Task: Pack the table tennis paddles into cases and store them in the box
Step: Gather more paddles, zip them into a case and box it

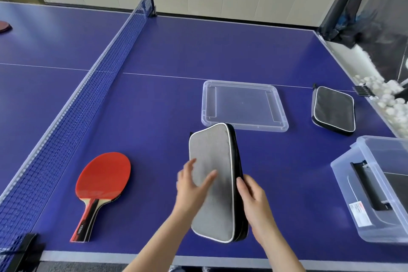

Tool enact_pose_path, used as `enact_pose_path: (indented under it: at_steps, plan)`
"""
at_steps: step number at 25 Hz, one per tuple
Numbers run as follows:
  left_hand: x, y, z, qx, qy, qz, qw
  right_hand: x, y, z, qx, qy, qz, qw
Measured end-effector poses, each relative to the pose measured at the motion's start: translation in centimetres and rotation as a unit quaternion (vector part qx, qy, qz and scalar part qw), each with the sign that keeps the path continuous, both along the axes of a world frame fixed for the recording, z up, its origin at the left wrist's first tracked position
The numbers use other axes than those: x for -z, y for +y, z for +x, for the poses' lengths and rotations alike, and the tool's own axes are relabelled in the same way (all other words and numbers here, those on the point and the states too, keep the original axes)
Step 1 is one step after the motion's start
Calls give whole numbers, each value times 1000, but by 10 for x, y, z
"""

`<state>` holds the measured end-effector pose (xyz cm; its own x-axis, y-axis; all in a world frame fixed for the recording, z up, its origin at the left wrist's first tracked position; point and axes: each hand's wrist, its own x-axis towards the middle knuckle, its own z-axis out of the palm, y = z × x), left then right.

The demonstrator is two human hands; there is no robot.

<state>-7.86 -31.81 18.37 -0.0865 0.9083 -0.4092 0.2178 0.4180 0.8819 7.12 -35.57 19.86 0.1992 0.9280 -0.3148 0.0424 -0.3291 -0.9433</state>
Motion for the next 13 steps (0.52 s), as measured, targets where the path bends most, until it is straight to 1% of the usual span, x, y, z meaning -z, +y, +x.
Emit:
enact_pose_path:
  at_steps: [2,3,8,10,13]
  plan:
    - [-14,-10,30,43,-89,-20,995,-2,-7,-7,-5,-18,20,1000]
    - [-16,-12,40,47,-103,-20,993,-3,-10,-9,-4,-15,23,1000]
    - [-10,-13,45,39,-97,-14,994,-1,-18,-4,0,-12,39,999]
    - [-10,-13,38,35,-112,-12,993,-2,-19,2,-11,-23,49,998]
    - [-12,-11,20,5,-153,6,988,0,-15,23,-6,-65,63,996]
